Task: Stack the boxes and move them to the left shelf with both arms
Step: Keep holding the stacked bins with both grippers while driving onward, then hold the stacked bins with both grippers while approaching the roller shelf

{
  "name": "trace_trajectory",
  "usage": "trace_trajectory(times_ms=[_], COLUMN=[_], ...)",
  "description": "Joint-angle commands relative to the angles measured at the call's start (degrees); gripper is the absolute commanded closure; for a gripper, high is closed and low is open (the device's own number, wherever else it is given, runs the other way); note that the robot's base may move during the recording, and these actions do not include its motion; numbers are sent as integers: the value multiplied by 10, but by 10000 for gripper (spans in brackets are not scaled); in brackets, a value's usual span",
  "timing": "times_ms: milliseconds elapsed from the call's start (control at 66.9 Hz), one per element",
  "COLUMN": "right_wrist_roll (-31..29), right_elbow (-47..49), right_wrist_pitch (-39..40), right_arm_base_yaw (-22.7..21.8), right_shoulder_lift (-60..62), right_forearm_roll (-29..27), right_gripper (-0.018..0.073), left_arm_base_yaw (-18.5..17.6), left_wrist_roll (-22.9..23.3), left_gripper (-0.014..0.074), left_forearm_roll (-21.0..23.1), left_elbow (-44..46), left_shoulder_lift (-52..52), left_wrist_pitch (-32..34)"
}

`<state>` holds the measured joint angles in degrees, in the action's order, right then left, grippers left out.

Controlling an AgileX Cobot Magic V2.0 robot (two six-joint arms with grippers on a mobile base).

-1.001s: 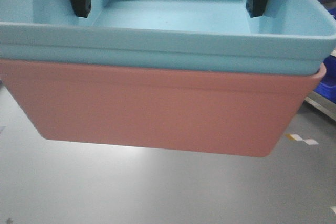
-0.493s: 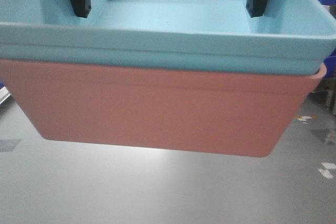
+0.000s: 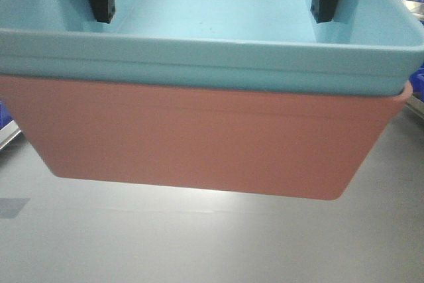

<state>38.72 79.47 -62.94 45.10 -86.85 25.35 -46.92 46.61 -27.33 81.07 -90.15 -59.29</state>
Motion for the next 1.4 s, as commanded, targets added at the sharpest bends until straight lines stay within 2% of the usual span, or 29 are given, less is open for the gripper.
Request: trace_trajectory(times_ms=[0, 1390], right_wrist_roll=[-12, -12], right_elbow=[29, 29], right_wrist_pitch=[112, 105], right_arm_base_yaw=[19, 18], right_shoulder_lift=[22, 22], right_forearm_roll=[-27, -26], right_gripper=[503, 503], left_arm_base_yaw=[-20, -19], left_wrist_roll=[8, 8], left_gripper=[600, 600], left_forearm_roll=[26, 25], left_elbow=[24, 24], left_shoulder_lift=[21, 21], left_wrist_pitch=[114, 114])
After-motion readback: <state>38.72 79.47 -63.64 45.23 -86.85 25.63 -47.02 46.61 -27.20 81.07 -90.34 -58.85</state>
